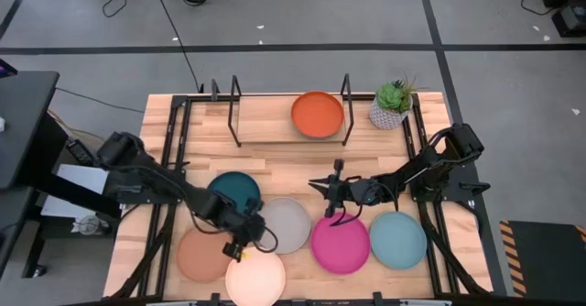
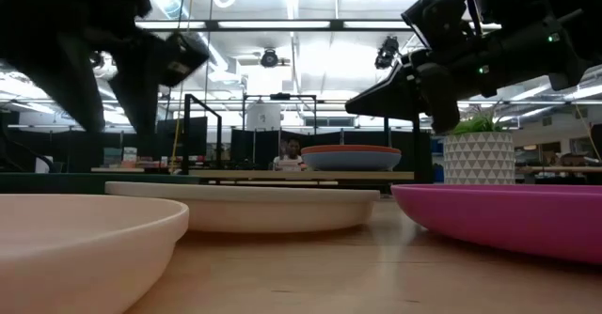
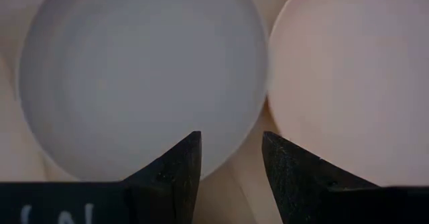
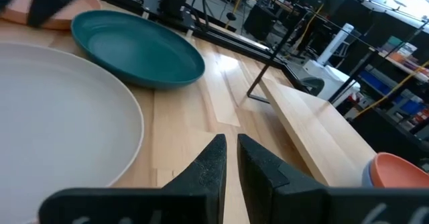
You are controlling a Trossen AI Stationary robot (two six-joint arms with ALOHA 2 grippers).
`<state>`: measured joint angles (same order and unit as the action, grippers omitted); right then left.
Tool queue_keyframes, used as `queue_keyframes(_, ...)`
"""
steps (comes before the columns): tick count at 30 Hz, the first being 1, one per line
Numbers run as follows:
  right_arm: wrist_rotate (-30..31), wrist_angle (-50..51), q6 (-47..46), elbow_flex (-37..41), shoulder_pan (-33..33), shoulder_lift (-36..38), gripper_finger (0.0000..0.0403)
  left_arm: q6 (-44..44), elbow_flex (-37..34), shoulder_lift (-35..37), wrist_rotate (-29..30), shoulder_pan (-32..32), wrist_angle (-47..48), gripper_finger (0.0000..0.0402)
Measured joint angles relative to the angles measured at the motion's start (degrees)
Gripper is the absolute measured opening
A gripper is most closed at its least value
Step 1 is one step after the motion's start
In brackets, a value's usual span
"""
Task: Place and stack plates onto a shelf
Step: Put the gray plate on the shelf
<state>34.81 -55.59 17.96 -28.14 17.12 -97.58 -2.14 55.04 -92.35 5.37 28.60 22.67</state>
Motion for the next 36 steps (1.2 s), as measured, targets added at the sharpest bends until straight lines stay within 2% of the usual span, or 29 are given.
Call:
queue_keyframes(6, -0.4, 0.4, -0.4, 0.0, 0.0, 0.0, 0.0043, 5.2, 0.5, -5.1, 0.1, -0.2, 0.1, 0.0165)
queue_keyframes(14, -0.4, 1.3, -1.5, 0.0, 0.0, 0.0, 0.0043, 11.7, 0.5, -7.2, 1.6, -0.1, 1.1, 0.0155)
queue_keyframes(19, -0.4, 1.7, -2.0, 0.0, 0.0, 0.0, 0.0043, 13.4, 0.5, -8.5, 2.4, -0.1, 1.1, 0.0114)
queue_keyframes(26, -0.3, 2.2, -2.8, 0.0, 0.0, 0.0, 0.0043, 17.4, 0.5, -8.6, 4.3, 0.2, 0.7, 0.0024)
queue_keyframes(28, 1.0, 2.3, -2.8, 0.0, 0.1, 0.0, 0.0043, 17.1, 0.7, -8.4, 4.7, -0.1, 0.8, 0.0015)
queue_keyframes(33, 8.3, 2.2, -1.5, 0.0, 1.5, 0.0, 0.0043, 16.8, 3.3, -8.4, 5.4, -0.2, 0.9, 0.0022)
queue_keyframes(36, 10.4, 2.1, -1.0, 0.0, 2.3, 0.0, 0.0043, 15.4, 6.7, -8.2, 7.8, -0.9, 4.9, 0.0020)
